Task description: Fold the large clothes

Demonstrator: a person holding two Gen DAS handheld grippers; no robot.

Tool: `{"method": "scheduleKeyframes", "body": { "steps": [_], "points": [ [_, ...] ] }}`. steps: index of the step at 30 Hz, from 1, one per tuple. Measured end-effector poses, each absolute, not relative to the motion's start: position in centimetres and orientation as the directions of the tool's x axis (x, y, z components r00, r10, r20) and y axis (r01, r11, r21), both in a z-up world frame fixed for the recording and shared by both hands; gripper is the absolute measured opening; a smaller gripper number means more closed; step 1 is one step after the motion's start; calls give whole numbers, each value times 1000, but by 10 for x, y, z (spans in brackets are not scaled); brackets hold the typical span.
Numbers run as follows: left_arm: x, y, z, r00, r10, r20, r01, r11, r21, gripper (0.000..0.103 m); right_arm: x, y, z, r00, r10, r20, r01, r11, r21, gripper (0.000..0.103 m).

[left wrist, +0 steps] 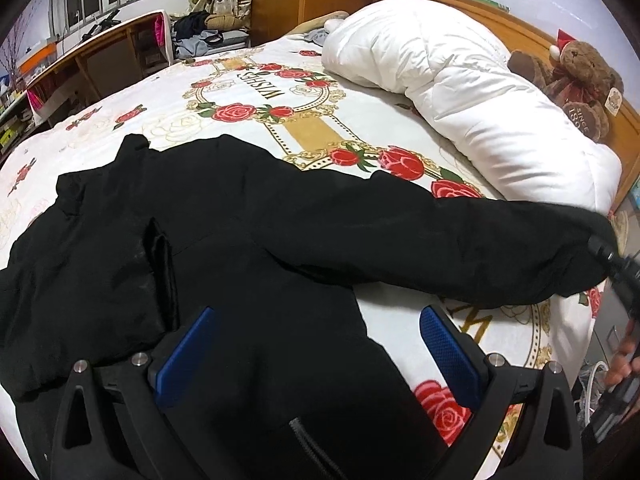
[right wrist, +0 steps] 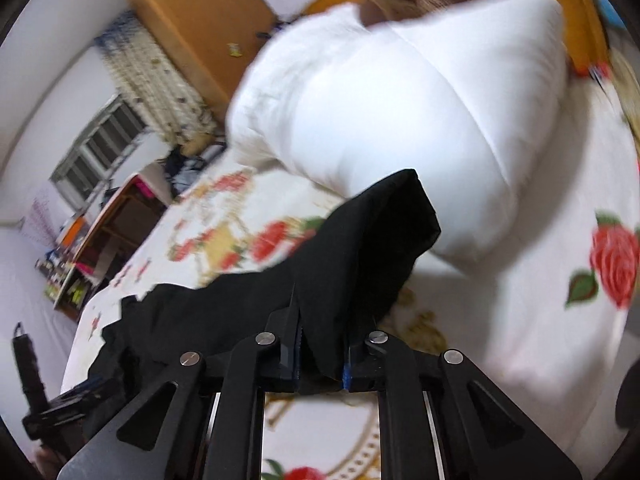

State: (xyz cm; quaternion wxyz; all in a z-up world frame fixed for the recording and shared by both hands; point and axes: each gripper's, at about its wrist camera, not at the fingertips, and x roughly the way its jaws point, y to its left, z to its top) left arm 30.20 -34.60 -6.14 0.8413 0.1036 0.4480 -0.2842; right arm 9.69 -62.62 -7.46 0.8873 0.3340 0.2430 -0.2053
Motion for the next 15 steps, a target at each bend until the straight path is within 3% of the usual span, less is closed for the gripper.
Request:
{"method": "scheduleKeyframes", "body": {
  "steps": [7,15],
  "points": [
    [309,-308,-46,478,-379,-792,534,842,-80,103,136,-574,-13,869,-131,-477,362,826,433,10],
    [320,-255,-35,507,-376,-776,478,871,-110,103,201,-497,12,879,9,-476,185,915,359,8]
  ]
}}
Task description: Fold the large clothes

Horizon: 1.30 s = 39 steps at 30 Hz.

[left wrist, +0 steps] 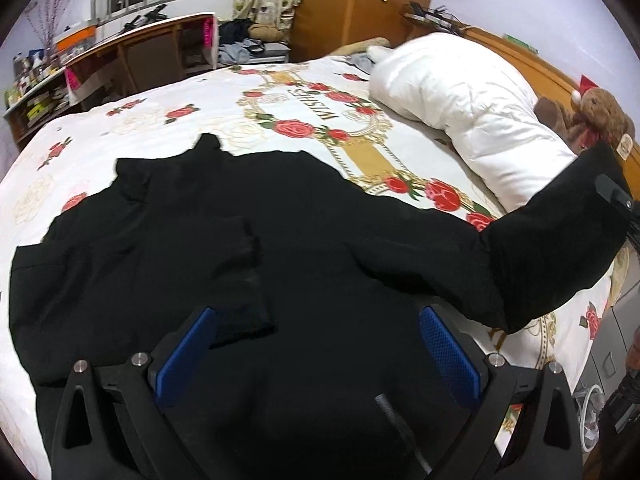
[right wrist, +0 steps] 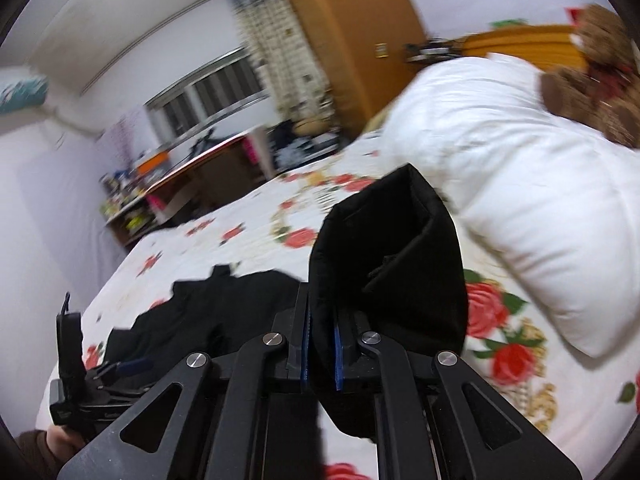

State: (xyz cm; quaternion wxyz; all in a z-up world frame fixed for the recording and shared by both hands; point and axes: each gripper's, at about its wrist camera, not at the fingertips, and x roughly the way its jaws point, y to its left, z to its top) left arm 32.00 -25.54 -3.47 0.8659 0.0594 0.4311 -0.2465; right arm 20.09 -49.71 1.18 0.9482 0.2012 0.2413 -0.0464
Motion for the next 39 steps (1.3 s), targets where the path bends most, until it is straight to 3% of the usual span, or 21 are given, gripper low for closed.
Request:
{"method": "scheduleKeyframes", "body": {
  "steps": [5,12,16,20,24,28,34,39],
  "points": [
    [322,-223,-39,499,-384,-777,465,875,-134,103,239,-445,3,839,171,-516,25,936,351,8],
    [323,-195,-63,447,-393,-803,440,879,-185,103,277,-408,-58,713,312,-628,-48,915,400,12],
    [320,-194,-70,427,-406,-808,437,875,-209,103,272,-411,-78,681,359,-638,-42,889,456,24],
    [319,-199,-71,410,-419,-810,440,869,-227,103,251,-417,-70,688,426,-588,-101,858,504,54],
    [314,-205,-68,403,-432,-807,450,861,-237,103,222,-433,-54,717,490,-496,-150,803,576,60],
    [312,-209,-66,395,-451,-801,449,855,-260,103,191,-457,-45,761,411,-501,-93,834,543,60],
    [317,-240,-79,310,-497,-810,481,817,-318,103,152,-479,-57,783,120,-610,147,918,369,60],
    [319,-286,-92,262,-494,-829,544,785,-296,103,139,-484,-73,765,37,-643,210,929,304,63]
  ]
}}
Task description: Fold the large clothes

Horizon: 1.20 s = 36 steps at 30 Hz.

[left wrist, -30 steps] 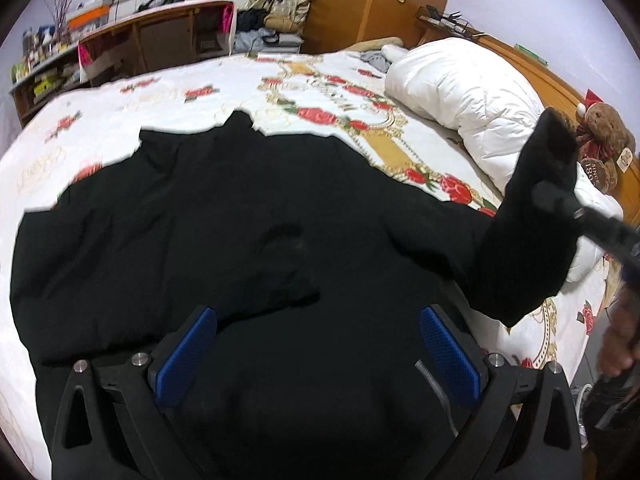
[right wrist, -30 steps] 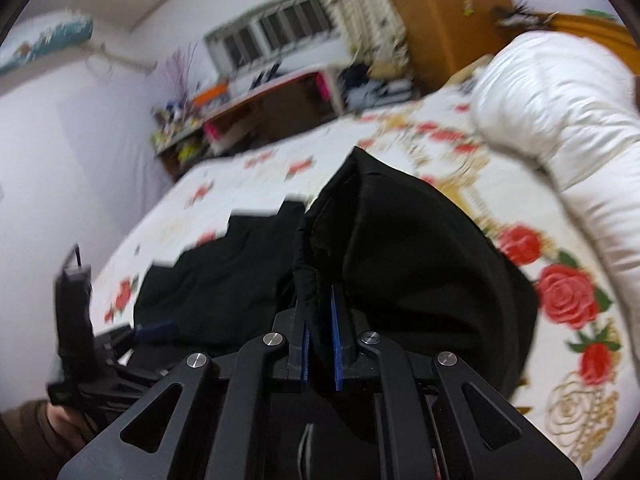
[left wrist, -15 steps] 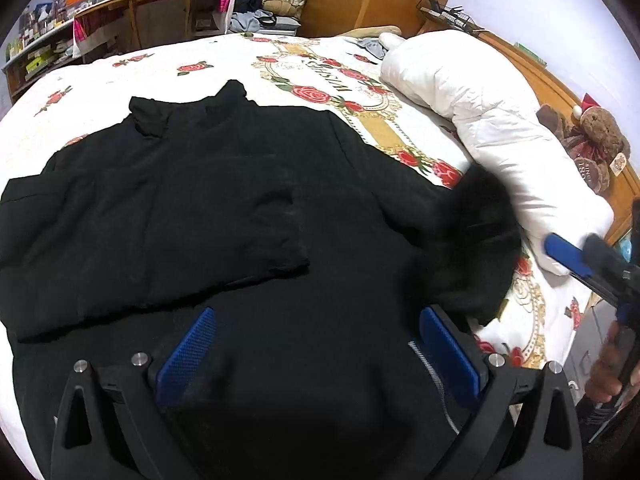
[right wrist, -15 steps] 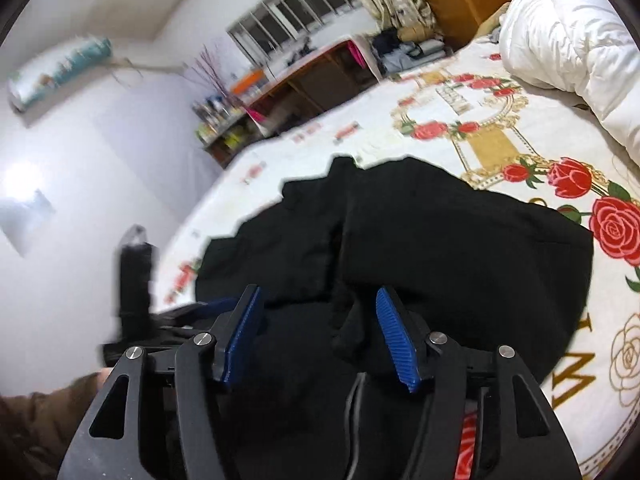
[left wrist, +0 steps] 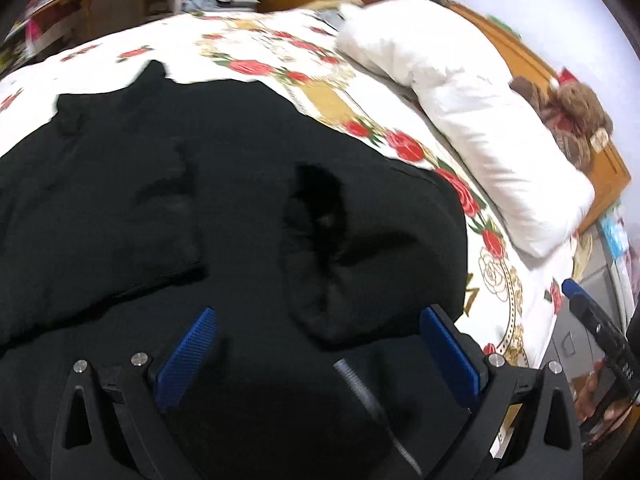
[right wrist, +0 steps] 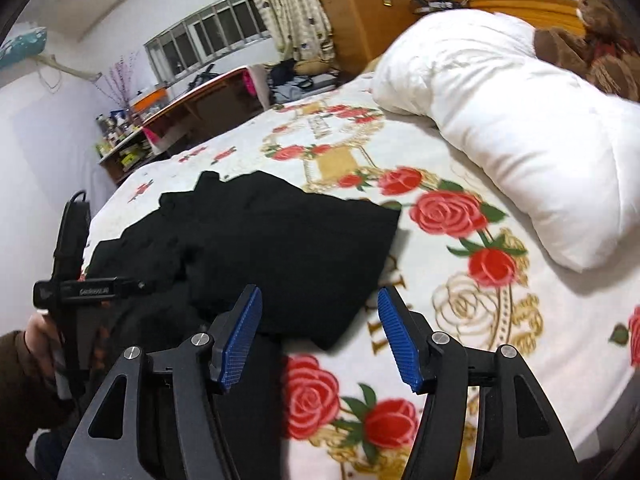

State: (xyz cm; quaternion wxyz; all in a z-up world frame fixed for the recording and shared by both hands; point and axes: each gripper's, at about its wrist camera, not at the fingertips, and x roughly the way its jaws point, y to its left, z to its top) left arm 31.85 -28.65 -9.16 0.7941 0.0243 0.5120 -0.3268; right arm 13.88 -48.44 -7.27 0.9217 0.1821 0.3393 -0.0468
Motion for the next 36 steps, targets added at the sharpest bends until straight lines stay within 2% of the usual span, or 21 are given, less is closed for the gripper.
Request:
{"method": "scheduleKeyframes", "body": {
  "steps": [6,12,13,14,15,16,18,19,21,23,27,36],
  "points": [
    [332,-325,-120,235,-391,-890,552,807,-209,103,131,-495,-95,753,29,-657,241,917,317,66],
    [342,-331,-135,203,-394,-896,489,834,-256,101,129,-496,-108,743,26,-669,255,913,319,66],
    [341,-332,-136,199,-397,-896,490,832,-260,98,131,-496,-110,741,28,-671,258,911,323,66],
    [340,-334,-135,194,-400,-896,497,827,-261,90,131,-496,-111,739,28,-674,261,910,323,66],
    [338,-336,-135,185,-410,-893,508,818,-270,77,132,-496,-112,738,27,-675,262,909,323,66],
    [336,-339,-132,183,-416,-891,514,813,-274,73,134,-495,-113,735,26,-677,265,909,322,66],
    [333,-343,-125,195,-427,-883,529,804,-272,49,137,-493,-115,725,17,-688,276,909,313,66],
    [331,-343,-120,206,-431,-879,538,800,-266,46,138,-492,-115,723,16,-691,278,909,312,66],
    [328,-342,-108,231,-446,-865,548,794,-263,24,139,-491,-115,721,19,-693,278,908,314,66],
    [326,-337,-94,253,-463,-849,547,793,-269,16,140,-488,-113,720,18,-694,278,908,313,66],
    [327,-324,-64,304,-498,-812,540,792,-284,12,143,-481,-107,721,-2,-693,282,914,291,66],
    [345,-272,3,430,-547,-718,500,807,-314,11,164,-460,-100,703,-31,-710,288,926,245,66]
  ]
}}
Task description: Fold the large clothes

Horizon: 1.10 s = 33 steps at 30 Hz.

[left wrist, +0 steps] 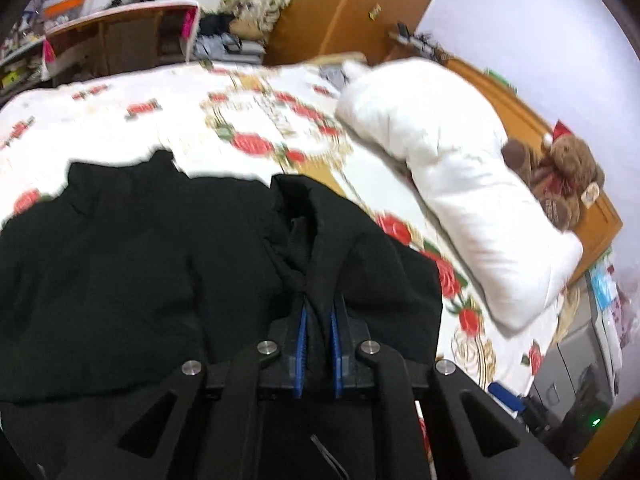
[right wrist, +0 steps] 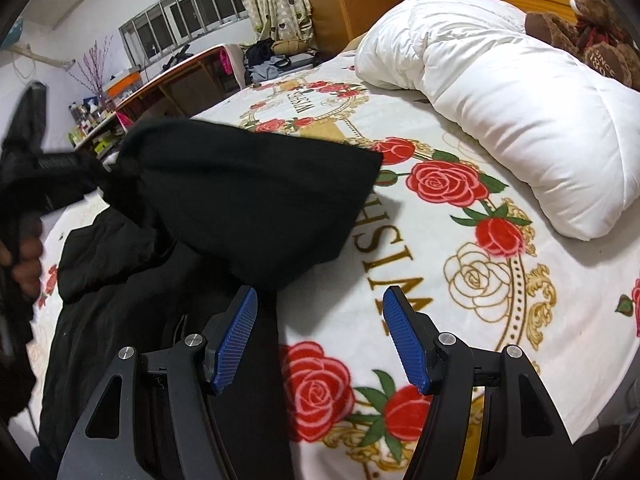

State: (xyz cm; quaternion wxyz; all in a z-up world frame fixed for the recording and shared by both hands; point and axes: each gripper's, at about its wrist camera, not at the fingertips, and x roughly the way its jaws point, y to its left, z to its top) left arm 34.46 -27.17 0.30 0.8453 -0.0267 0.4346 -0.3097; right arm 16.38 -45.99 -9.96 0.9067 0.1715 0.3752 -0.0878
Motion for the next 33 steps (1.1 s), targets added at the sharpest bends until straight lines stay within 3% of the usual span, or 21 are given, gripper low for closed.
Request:
{"method": "scheduleKeyframes", "body": {
  "steps": [10,17,19,20,21,23,24,27,33],
  "points": [
    [371,-190,47,607,-465,-644,422,876,-235,6,204,-424,-86,716,5,-698,216,949,228,66],
    [389,-155,0,525,-471,-709,376,875,-304,8,237,-403,-93,695,-7,-719,194,965,178,66],
    [397,-157,-23,459,-507,-730,372,855,-360,12,237,-404,-97,696,-1,-719,206,958,197,66],
    [399,-159,-33,430,-522,-737,369,846,-384,22,236,-404,-98,695,0,-719,205,958,199,66],
    [403,-162,-45,398,-536,-744,365,837,-408,41,235,-403,-99,692,0,-722,204,959,196,66],
    [401,-169,-60,393,-534,-749,356,839,-412,68,234,-403,-102,686,1,-728,196,963,186,66],
    [401,-175,-66,387,-544,-744,366,832,-418,75,234,-404,-103,684,0,-730,190,965,179,66],
    [412,-195,-90,318,-567,-760,365,813,-454,76,230,-408,-106,681,-17,-732,197,967,161,66],
    [431,-242,-129,225,-498,-838,344,845,-409,75,223,-419,-111,685,-17,-729,212,961,177,66]
  ]
}}
